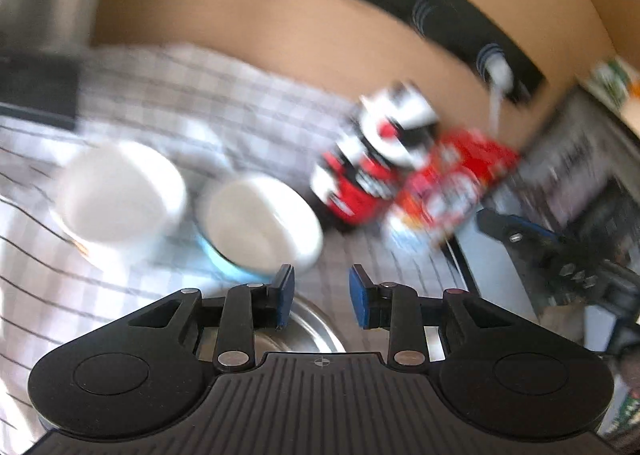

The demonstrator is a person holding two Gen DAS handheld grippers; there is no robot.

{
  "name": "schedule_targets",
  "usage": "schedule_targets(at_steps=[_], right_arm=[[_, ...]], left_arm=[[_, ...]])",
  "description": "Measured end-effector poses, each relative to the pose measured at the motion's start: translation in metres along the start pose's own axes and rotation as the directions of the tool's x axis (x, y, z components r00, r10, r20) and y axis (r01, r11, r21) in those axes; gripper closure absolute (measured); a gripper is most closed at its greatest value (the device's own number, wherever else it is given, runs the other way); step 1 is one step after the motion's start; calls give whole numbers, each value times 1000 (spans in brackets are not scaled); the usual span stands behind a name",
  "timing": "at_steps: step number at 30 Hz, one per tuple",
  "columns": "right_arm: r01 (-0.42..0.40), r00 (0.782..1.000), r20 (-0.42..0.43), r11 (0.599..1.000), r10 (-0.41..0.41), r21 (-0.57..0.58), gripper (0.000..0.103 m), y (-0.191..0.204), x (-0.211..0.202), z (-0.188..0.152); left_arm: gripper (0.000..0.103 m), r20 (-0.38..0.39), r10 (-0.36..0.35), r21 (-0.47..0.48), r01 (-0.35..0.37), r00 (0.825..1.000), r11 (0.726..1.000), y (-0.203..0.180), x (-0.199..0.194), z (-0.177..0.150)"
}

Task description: Organize plates and bowls

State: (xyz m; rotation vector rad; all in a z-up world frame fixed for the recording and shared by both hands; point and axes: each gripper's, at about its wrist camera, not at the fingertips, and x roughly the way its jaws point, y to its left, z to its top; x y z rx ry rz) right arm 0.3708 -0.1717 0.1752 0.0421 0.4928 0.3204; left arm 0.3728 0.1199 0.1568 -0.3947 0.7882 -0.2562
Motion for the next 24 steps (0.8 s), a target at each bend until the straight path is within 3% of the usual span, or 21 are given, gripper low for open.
schedule_targets(at_steps=[4, 7, 11, 15, 22, 24], right_arm=[[-112, 993, 35, 993, 111, 25, 46, 30, 18, 32], [-135, 991, 25, 990, 133, 51, 46, 36, 36, 44], [-147, 982, -97, 981, 160, 128, 46, 23, 69, 47], [-131, 934, -314, 981, 171, 147, 46, 12, 119, 32], [-102, 902, -392, 971, 181, 215, 46, -11, 177, -6], [-102, 888, -418, 968, 192, 227, 51, -13, 196, -13]], left_arm=[[70, 81, 42, -87, -34, 996, 996, 33, -15, 27], [70, 89, 57, -175, -41, 994, 984, 52, -16, 36], [70, -38, 65, -227, -72, 997, 971, 69, 18, 46], [70, -127, 56, -283, -91, 990, 955, 80, 57, 42], [70, -216, 115, -240, -167, 970, 956, 88, 120, 49], [70, -251, 139, -210, -194, 958, 958, 88, 136, 52]])
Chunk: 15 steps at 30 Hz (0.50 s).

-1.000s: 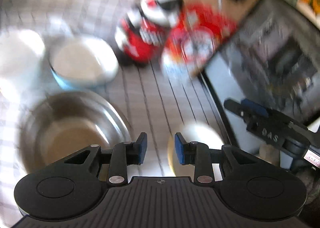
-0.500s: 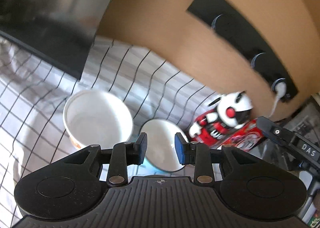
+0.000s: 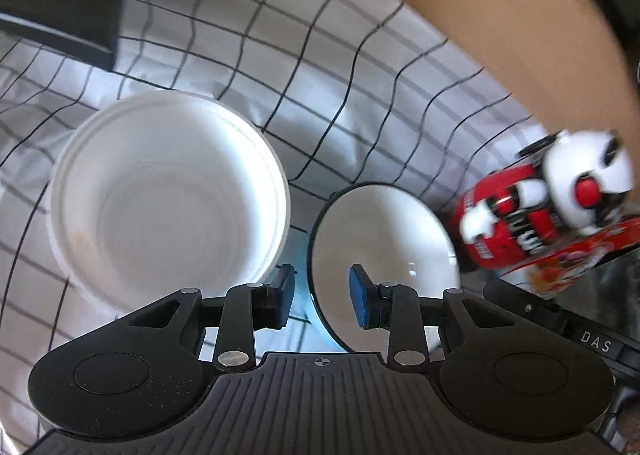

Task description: Organize plates and bowls

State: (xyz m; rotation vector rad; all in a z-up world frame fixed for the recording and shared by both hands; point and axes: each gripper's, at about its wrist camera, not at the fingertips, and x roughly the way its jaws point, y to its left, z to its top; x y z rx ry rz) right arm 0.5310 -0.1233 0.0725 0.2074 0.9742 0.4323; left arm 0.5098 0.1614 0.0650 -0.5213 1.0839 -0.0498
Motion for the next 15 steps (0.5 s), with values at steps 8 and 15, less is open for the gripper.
schedule_targets(at_steps=[8, 15], right_arm=[[-22, 996, -88, 1000, 21, -6, 61, -2, 50, 0], [-56, 986, -155, 998, 60, 30, 62, -4, 82, -3]], left_arm=[[74, -68, 48, 43, -45, 996, 998, -10, 37, 15], [73, -107, 80, 104, -69, 991, 992, -17, 54, 18]])
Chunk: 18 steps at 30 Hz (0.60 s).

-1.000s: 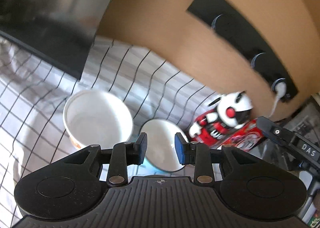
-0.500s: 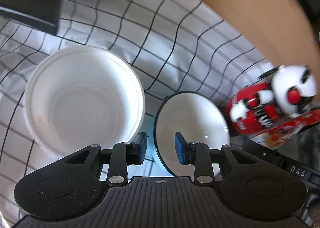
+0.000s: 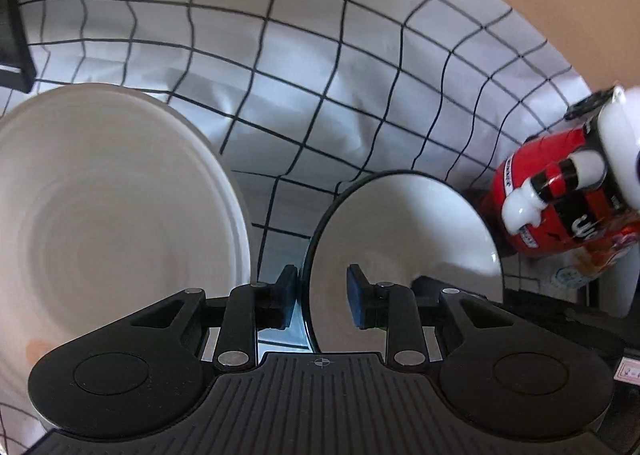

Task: Organize plates and bowls
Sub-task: 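Close both tools on the black rim of the blue bowl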

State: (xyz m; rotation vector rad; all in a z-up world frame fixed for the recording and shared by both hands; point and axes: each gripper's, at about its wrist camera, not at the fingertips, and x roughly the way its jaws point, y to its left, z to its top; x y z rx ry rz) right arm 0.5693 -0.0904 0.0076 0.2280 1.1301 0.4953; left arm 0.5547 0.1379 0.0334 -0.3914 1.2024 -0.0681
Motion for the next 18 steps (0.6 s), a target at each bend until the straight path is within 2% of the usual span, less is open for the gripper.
schedule_targets(at_steps=[1, 2, 5, 10, 14, 18], right_arm=[[-12, 1000, -7, 1000, 12, 4, 72, -1, 3, 0], [-20, 1000, -17, 1000, 20, 7, 74, -2, 4, -1], [-11, 1000, -19, 1000, 11, -4, 75, -3, 2, -4], [30, 999, -16, 1000, -30, 0, 75, -16, -13, -20], [50, 999, -11, 997, -49, 67, 75, -44, -33, -35], [58, 998, -4, 988, -58, 141, 75, -72, -52, -51]], left_arm=[[72, -13, -1, 5, 1, 1000, 1000, -1, 4, 0], [70, -20, 0, 9, 0, 1000, 1000, -2, 6, -1], [67, -40, 2, 35, -1, 999, 999, -8, 8, -2], [66, -102, -55, 50, 60, 993, 997, -24, 11, -9], [66, -163, -104, 59, 115, 981, 992, -46, 19, -17], [66, -195, -104, 129, 130, 975, 983, -81, 27, -31]])
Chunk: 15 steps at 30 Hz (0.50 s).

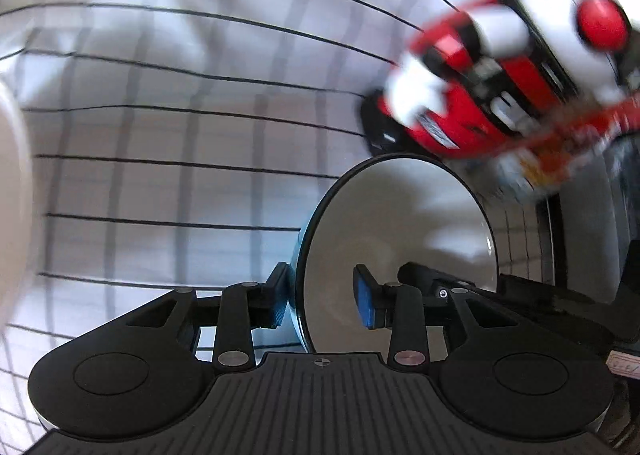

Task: Organize plates and bowls
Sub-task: 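Close both tools on the black rim of the blue bowl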

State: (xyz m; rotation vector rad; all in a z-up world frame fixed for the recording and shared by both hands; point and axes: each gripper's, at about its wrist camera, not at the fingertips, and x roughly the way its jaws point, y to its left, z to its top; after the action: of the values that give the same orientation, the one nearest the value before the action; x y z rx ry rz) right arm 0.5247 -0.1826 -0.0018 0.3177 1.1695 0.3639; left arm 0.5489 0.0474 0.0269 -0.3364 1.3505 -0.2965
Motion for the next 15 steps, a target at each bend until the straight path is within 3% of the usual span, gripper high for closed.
schedule_targets(at_steps=[7, 15], right_arm=[[29, 999, 35, 996, -32, 80, 75, -46, -30, -20], [0, 999, 45, 993, -5, 118, 73, -69, -38, -20]], left_arm=[[66, -7, 1, 57, -1, 1000, 998, -47, 18, -12], [68, -63, 21, 68, -16, 998, 998, -59, 49, -10]])
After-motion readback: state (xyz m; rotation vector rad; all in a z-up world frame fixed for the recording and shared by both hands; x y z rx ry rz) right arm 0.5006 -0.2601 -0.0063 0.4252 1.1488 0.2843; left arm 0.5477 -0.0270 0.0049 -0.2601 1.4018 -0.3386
